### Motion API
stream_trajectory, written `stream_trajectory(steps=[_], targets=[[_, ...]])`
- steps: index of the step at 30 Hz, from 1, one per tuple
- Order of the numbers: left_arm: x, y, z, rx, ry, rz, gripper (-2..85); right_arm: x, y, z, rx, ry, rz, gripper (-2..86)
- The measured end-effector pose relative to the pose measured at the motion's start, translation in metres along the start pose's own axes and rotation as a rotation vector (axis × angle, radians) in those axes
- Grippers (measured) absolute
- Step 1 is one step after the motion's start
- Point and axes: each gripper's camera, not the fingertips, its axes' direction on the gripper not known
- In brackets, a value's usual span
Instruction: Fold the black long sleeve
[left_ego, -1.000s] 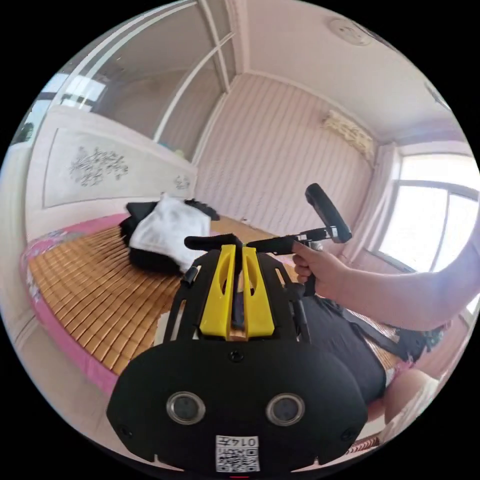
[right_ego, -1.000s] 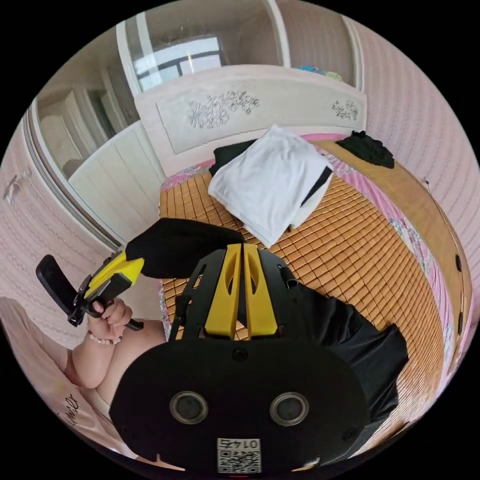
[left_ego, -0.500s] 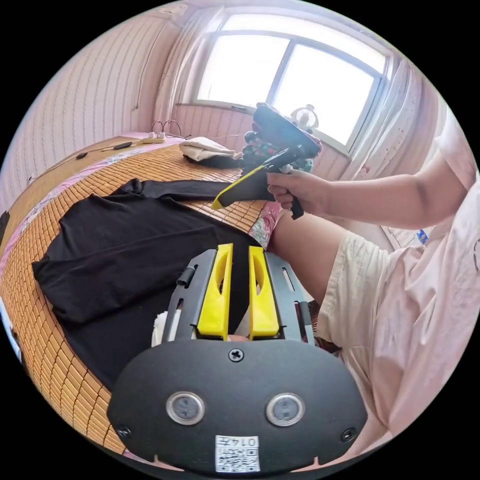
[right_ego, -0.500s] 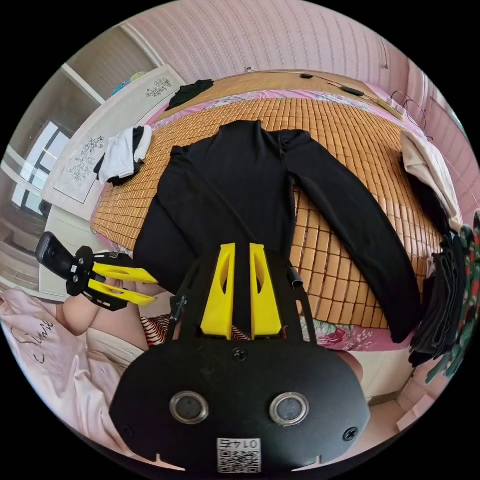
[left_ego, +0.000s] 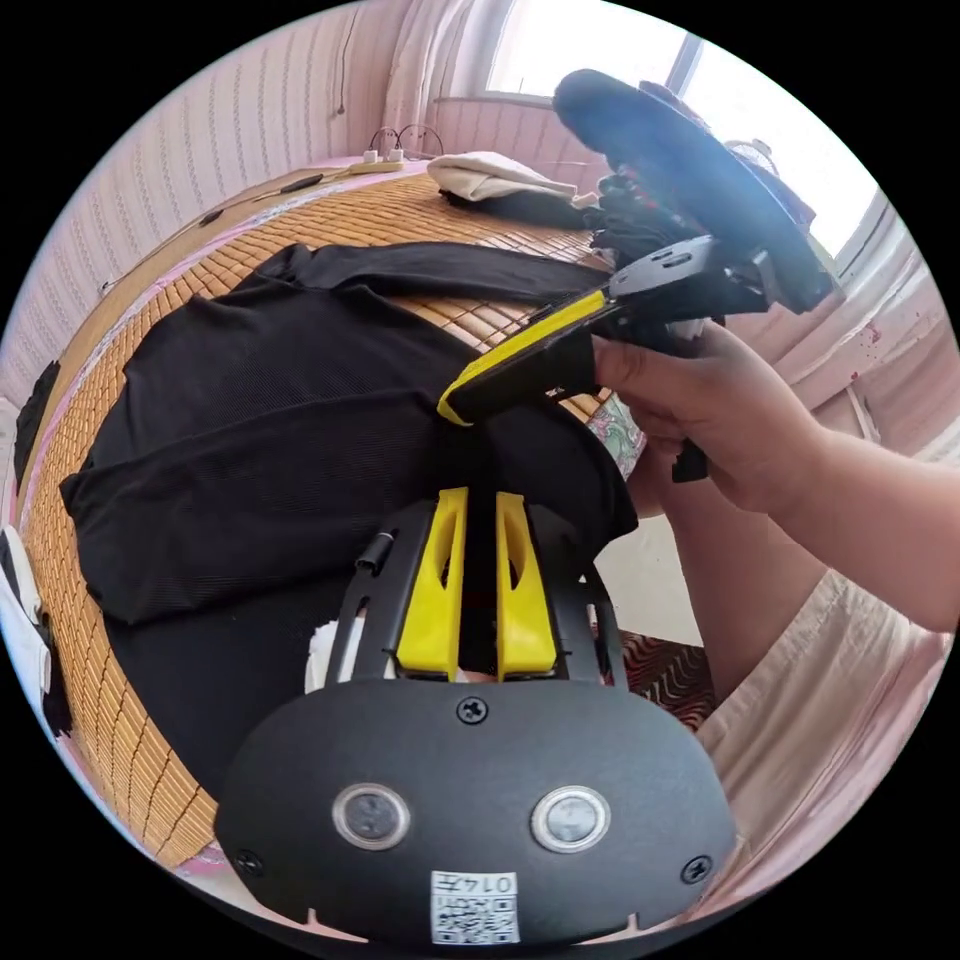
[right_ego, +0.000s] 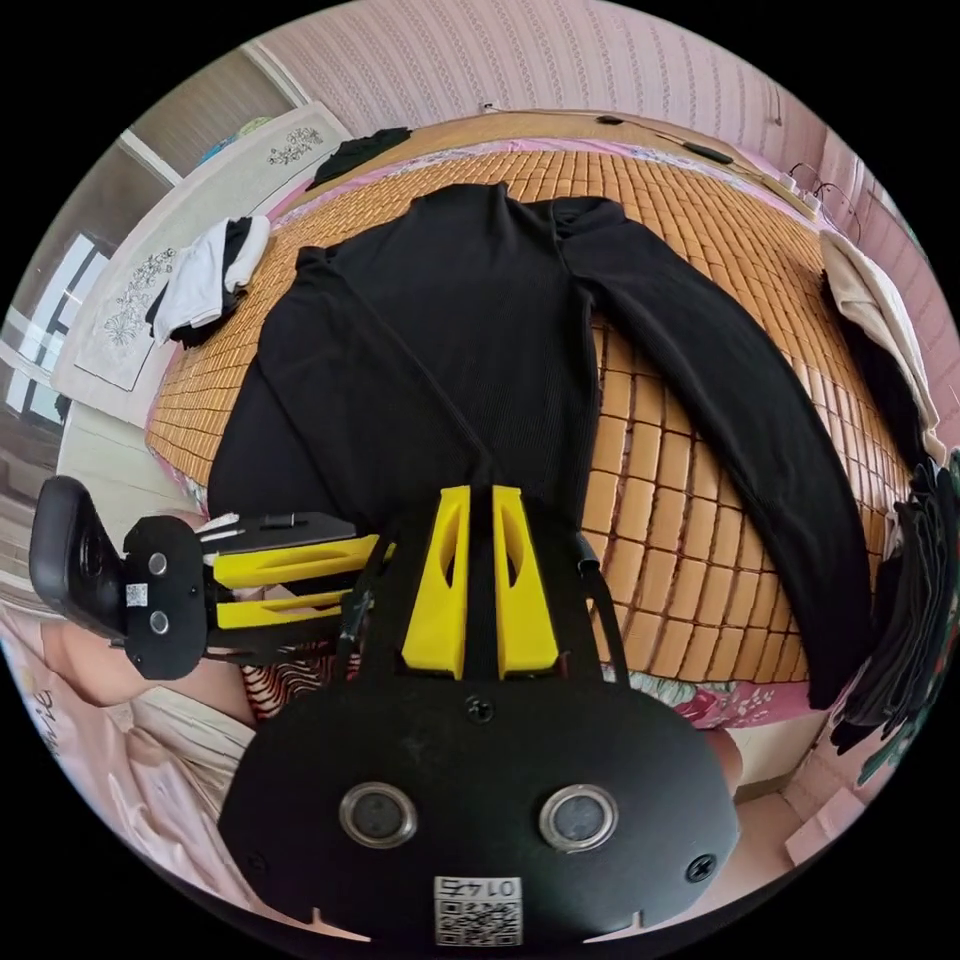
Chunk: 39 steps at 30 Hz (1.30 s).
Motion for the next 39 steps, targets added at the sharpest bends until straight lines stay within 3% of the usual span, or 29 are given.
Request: stream_trajectory(steps=[3, 5, 8, 10, 16, 21, 25, 29, 36, 39], targets=[[-0.001, -0.012, -0.019, 0.02, 0.015, 0.018, 3.6, 0.006, -0.003, -0.029, 0.073, -0.051, 0.0, 0.9], [0.009, -0.016, -0.055, 0.132, -0.015, 0.065, 3.5, 0.014, 0.005, -0.07, 0.195, -0.148, 0.005, 0.6], [0.026, -0.02, -0.086, 0.263, 0.025, 0.151, 3.6, 0.023, 0.016, -0.103, 0.243, -0.118, 0.018, 0.6], [0.032, -0.024, -0.082, 0.26, 0.06, 0.177, 3.6, 0.027, 0.019, -0.101, 0.194, -0.092, 0.018, 0.6], [0.024, -0.027, -0.025, 0.03, 0.174, 0.152, 4.4, 0.032, 0.016, -0.04, -0.098, -0.036, 0.029, 1.0], [0.0, -0.009, -0.059, 0.091, 0.14, 0.098, 5.0, 0.016, -0.006, -0.05, -0.116, 0.057, -0.041, 3.7], [-0.079, 0.014, -0.109, 0.183, -0.072, -0.1, 5.1, -0.028, -0.077, -0.064, -0.012, 0.054, -0.255, 6.3], [-0.156, 0.024, -0.121, 0.111, -0.413, -0.273, 5.1, -0.1, -0.179, -0.057, 0.053, -0.07, -0.46, 7.7], [-0.211, 0.024, -0.11, 0.163, -0.289, -0.366, 6.6, -0.191, -0.311, -0.004, 0.002, -0.085, -0.57, 8.9], [-0.225, 0.022, -0.1, 0.113, -0.186, -0.398, 6.1, -0.21, -0.353, 0.04, -0.143, -0.038, -0.542, 10.3]])
